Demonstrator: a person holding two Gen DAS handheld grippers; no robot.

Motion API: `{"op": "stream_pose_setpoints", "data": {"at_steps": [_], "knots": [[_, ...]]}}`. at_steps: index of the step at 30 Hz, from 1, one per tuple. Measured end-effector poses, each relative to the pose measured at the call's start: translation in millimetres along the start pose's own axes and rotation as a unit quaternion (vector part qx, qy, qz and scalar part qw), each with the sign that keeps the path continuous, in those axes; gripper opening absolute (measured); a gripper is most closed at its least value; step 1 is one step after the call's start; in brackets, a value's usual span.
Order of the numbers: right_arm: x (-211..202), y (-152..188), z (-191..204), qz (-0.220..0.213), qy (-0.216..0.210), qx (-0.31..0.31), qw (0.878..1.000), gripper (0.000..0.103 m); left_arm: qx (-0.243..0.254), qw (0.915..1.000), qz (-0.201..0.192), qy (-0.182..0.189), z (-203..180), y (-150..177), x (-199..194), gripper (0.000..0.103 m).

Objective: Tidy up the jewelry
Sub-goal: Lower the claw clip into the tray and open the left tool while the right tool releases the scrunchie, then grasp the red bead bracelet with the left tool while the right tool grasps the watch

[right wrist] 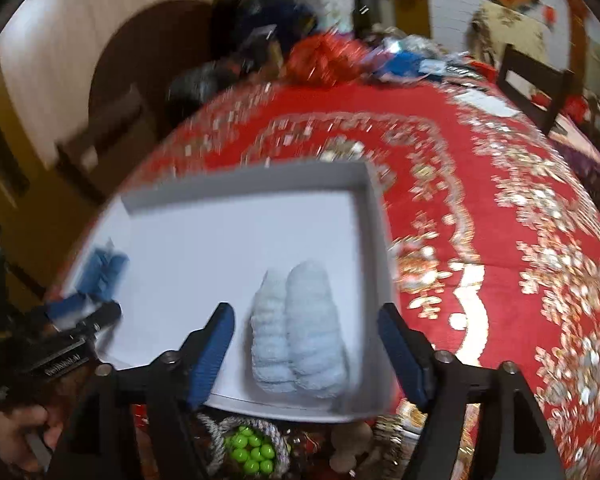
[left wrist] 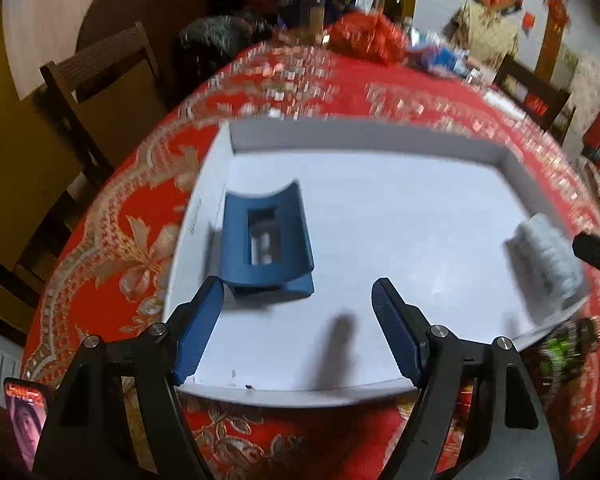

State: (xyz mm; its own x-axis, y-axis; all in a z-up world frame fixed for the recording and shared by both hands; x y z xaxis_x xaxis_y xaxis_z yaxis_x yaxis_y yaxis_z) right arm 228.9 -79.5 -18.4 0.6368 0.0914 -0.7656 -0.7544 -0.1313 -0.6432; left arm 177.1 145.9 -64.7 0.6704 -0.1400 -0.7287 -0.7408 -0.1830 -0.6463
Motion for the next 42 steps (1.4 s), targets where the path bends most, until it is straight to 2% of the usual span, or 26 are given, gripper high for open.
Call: {"op": "stream_pose_setpoints", "data": {"at_steps": [2, 5, 8, 10, 13, 15, 18, 21, 23, 25, 27, 31, 33, 38, 42], "knots": [[-13, 6, -15, -0.005, 0.009, 0.008, 1.0, 0.076, 0.014, 0.9996, -0.02, 0.017, -12, -2, -17, 0.077], [-31, 31, -50, 0.013, 0.048, 0.021, 0.999, 0.076, 0.046, 0.9967, -0.036, 0.056, -38, 8, -42, 0.077], [-49, 72, -84, 0.042, 0.075, 0.055, 0.995, 0.076, 0.094, 0.988, -0.022, 0.12, -79, 36, -52, 0.077], [-56, 97, -102, 0.063, 0.089, 0.084, 0.991, 0.076, 0.126, 0.981, -0.009, 0.147, -101, 51, -50, 0.077], [-61, 115, -114, 0.078, 0.084, 0.123, 0.986, 0.076, 0.166, 0.9741, 0.018, 0.153, -124, 63, -35, 0.073], [-63, 114, -110, 0.07, 0.077, 0.122, 0.987, 0.076, 0.172, 0.9711, 0.046, 0.159, -131, 67, -20, 0.066], [-64, 112, -102, 0.061, 0.082, 0.099, 0.99, 0.076, 0.178, 0.9706, 0.074, 0.144, -134, 69, -1, 0.064], [-54, 115, -102, 0.074, 0.102, 0.088, 0.988, 0.076, 0.174, 0.9708, 0.086, 0.141, -133, 71, 9, 0.063], [-49, 120, -106, 0.085, 0.099, 0.095, 0.987, 0.076, 0.171, 0.9717, 0.083, 0.14, -132, 72, 7, 0.059], [-48, 121, -108, 0.087, 0.093, 0.106, 0.986, 0.075, 0.162, 0.9744, 0.076, 0.136, -129, 70, 5, 0.033], [-44, 122, -108, 0.092, 0.092, 0.104, 0.986, 0.075, 0.149, 0.9763, 0.075, 0.139, -124, 70, 1, 0.014], [-37, 122, -102, 0.095, 0.091, 0.086, 0.988, 0.066, 0.113, 0.9812, 0.049, 0.149, -110, 69, -16, 0.014], [-36, 117, -100, 0.086, 0.074, 0.093, 0.989, 0.055, 0.099, 0.9828, 0.036, 0.152, -104, 68, -25, 0.014], [-45, 98, -74, 0.038, 0.027, 0.073, 0.996, 0.055, 0.075, 0.9839, 0.015, 0.162, -93, 68, -45, 0.014], [-35, 92, -52, 0.03, 0.013, 0.046, 0.998, 0.051, 0.064, 0.9841, 0.01, 0.165, -89, 71, -52, 0.014]]}}
Point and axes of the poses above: each gripper's, at about its wrist camera, not at the fingertips, and x roughly the way its jaws point, z to its left, y to its underside, the point moved 9 cm from there along x, roughly the way its jaws point, and after that the axes turned 15 degrees about y, right-handed, at the moved point
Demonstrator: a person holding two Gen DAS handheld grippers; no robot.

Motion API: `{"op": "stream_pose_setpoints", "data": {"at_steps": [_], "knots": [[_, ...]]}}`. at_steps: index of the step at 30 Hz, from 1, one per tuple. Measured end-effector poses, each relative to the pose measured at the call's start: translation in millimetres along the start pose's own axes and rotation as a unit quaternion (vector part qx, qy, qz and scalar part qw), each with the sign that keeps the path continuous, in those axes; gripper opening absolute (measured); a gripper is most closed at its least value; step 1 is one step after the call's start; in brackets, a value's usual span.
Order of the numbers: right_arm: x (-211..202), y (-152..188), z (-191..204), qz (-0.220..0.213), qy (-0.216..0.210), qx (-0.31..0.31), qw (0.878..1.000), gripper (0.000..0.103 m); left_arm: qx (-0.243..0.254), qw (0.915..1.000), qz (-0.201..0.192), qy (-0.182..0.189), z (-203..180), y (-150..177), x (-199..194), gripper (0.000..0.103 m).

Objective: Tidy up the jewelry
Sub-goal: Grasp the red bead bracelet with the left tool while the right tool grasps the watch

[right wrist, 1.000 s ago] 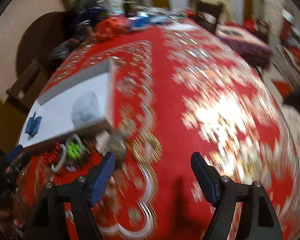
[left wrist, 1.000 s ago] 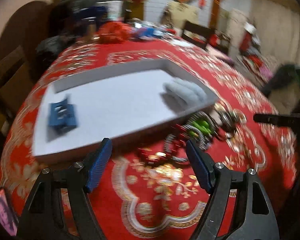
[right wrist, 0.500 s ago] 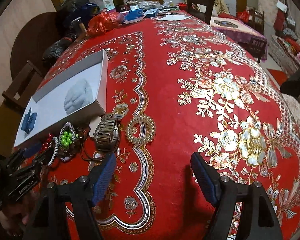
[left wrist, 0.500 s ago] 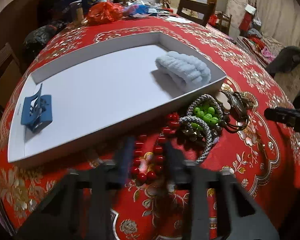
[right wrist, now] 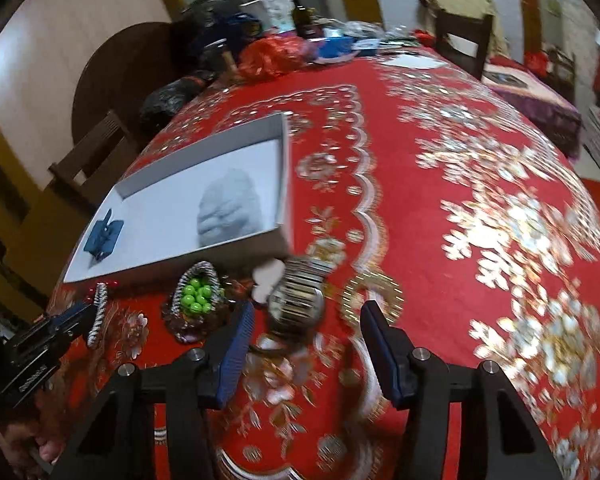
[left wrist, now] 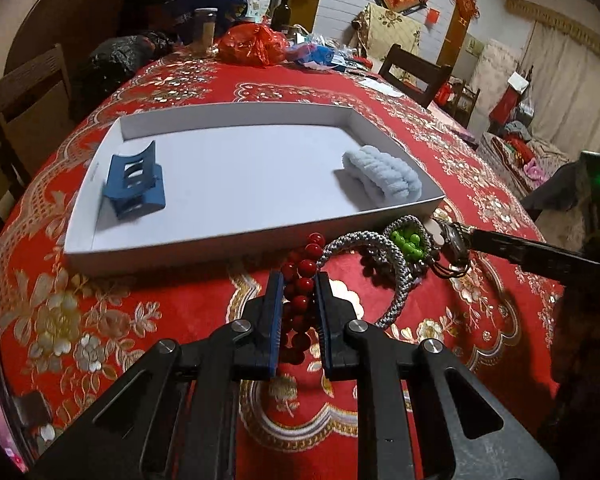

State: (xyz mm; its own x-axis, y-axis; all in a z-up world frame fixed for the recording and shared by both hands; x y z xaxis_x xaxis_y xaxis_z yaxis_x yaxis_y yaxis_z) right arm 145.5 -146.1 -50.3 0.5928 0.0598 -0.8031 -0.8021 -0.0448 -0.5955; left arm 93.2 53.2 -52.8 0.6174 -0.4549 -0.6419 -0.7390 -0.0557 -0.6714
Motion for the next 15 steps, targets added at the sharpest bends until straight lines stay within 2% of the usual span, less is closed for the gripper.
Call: {"op": "stream_pose_setpoints", "data": {"at_steps": [6, 11, 12, 15], "knots": [[18, 1, 10, 0.008, 0.001, -0.015, 1.0, 0.033, -0.006, 0.9999, 0.009, 0.004, -2, 7, 2, 0.014], [10, 5, 8, 0.005, -0.004, -0.011, 1.0, 0.031, -0.006, 0.9999, 0.008, 0.009, -5, 6, 3, 0.014], [9, 6, 7, 0.006, -0.006, -0.009, 1.0, 0.023, -0.006, 0.9999, 0.008, 0.009, -4, 6, 3, 0.014], [5, 12, 7, 0.015, -0.018, -0.002, 1.0, 0.022, -0.004, 0.9999, 0.013, 0.006, -4, 7, 6, 0.014]]}}
Point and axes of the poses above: each gripper's, at about its wrist camera, not at the fingertips, and x roughly the way its jaws point, z to its left, y to its underside, the point moved 9 cm from there along x, roughly the way its jaws point, and after that the axes turned 15 degrees about y, right-handed, at the moved point
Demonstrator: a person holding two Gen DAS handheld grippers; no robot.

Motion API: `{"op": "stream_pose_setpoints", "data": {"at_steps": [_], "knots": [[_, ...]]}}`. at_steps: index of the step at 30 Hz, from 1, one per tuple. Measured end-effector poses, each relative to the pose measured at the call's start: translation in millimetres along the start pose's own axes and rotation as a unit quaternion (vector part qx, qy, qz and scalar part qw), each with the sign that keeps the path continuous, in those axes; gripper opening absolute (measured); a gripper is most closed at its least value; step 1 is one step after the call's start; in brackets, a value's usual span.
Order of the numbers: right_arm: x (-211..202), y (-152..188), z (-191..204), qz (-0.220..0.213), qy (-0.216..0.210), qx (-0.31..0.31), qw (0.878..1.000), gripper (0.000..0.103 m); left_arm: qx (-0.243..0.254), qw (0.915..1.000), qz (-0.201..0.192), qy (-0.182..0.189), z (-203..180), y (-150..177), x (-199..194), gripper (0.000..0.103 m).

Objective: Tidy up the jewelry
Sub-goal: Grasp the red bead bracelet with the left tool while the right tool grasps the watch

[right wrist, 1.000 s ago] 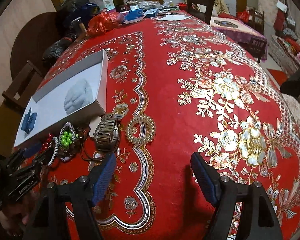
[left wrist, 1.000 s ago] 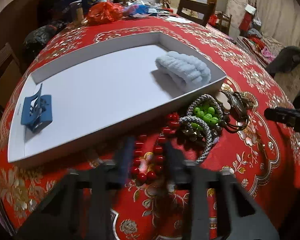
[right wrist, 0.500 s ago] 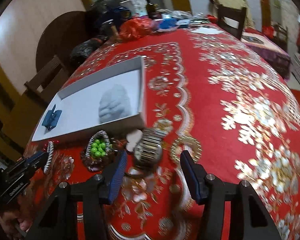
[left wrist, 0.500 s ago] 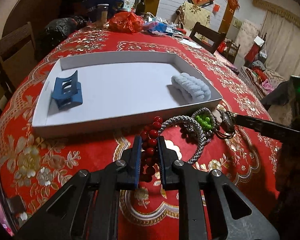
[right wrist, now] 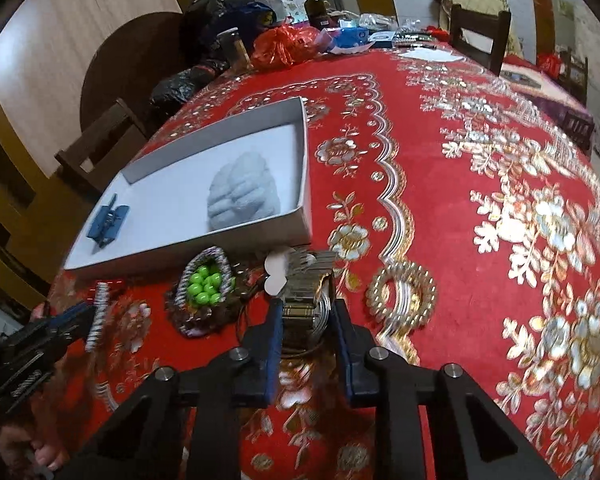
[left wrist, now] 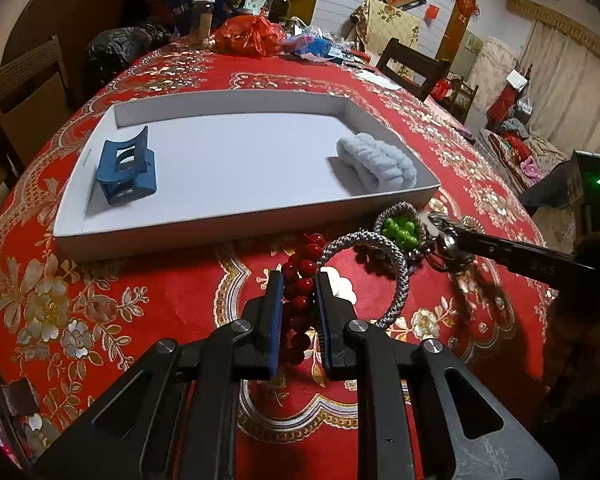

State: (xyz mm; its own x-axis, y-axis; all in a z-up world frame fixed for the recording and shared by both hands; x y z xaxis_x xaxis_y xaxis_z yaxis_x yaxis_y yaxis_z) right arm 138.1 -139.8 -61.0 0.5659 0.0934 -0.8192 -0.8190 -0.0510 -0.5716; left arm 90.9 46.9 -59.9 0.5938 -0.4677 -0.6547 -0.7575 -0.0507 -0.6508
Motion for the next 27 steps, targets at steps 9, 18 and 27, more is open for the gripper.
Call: {"op": "stream_pose_setpoints", "data": {"at_steps": [9, 18, 27], "knots": [[-9, 4, -2, -0.007, 0.007, 0.008, 1.0, 0.022, -0.001, 0.9999, 0.005, 0.009, -1, 4, 4, 0.014], [-6, 6, -1, -0.003, 0.018, -0.004, 1.0, 0.022, -0.016, 0.9991, 0.015, 0.037, 2, 10, 9, 0.014], [-6, 6, -2, 0.0, 0.018, 0.0, 1.0, 0.022, -0.018, 0.9983, 0.025, 0.049, 2, 15, 15, 0.014]]}}
Point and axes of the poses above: each gripper's, at about its wrist camera, not at the fingertips, and x roughly the way its jaws point, z to its left, y to its underside, the point moved 9 cm from there along x, roughly the way its jaws point, and after that the axes turned 15 degrees about y, right-handed, at the moved point
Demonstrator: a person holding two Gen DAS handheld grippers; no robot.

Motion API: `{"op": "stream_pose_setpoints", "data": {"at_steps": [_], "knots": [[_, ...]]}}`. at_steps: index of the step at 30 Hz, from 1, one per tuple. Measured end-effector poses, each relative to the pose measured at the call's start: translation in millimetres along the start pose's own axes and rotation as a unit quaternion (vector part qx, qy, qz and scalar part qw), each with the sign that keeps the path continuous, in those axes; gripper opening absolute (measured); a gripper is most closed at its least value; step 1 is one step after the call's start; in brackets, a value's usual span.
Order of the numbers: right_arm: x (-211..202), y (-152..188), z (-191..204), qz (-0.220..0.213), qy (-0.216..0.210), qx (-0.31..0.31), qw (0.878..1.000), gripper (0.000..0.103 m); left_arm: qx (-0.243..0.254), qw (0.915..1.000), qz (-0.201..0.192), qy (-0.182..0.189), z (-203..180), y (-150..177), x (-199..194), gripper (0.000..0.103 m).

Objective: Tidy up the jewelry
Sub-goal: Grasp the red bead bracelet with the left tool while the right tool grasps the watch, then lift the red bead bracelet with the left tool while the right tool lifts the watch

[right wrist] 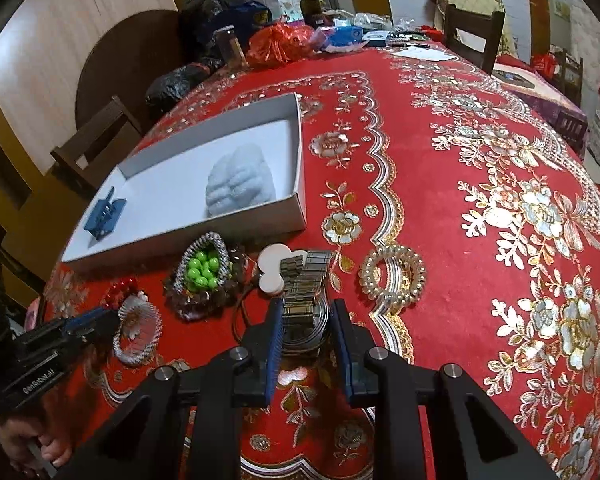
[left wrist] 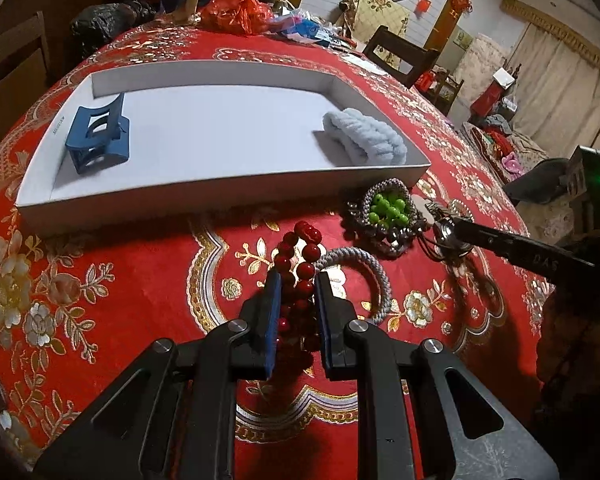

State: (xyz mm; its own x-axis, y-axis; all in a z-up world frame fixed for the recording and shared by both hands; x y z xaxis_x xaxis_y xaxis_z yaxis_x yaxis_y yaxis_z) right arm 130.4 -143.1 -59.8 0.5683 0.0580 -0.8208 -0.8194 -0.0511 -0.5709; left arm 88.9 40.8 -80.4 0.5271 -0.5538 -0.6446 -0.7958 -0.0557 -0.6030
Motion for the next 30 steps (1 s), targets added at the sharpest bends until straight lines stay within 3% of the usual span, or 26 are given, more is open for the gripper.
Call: {"op": "stream_pose_setpoints", "data": {"at_steps": [9, 16, 18, 22, 30], "knots": [[3, -3, 3, -0.002, 0.001, -0.001, 1.0, 0.025, -0.01, 0.9999, 0.001, 0.006, -1, -3, -1, 0.012], [2, -5, 2, -0.009, -0.005, 0.005, 1.0, 0.025, -0.014, 0.9995, -0.027, 0.004, 0, -14, -16, 0.008], [-2, -6, 3, -0.019, -0.004, 0.001, 1.0, 0.016, -0.016, 0.9991, -0.039, 0.001, 1, -19, -22, 0.008], [-7, -5, 6, -0.026, 0.002, -0.013, 1.0, 0.015, -0.018, 0.9988, -0.046, 0.0, 1, -24, -28, 0.008], [-35, -11, -5, -0.058, -0.006, 0.019, 0.998, 0.015, -0.017, 0.9986, -0.05, -0.001, -1, -25, -33, 0.008]]}}
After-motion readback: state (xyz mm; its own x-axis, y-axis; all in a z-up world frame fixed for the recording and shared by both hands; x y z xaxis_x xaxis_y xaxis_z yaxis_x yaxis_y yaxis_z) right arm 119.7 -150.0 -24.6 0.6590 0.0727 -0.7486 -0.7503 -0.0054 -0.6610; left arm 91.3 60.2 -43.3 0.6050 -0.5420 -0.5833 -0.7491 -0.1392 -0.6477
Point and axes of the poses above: each gripper's, at about its wrist camera, not at the fingertips, and x roughly the way its jaws point, z to its left, y to its underside, the point moved 9 cm from there along x, roughly the way its jaws point, and after that the axes turned 15 degrees about y, right-handed, at the moved point
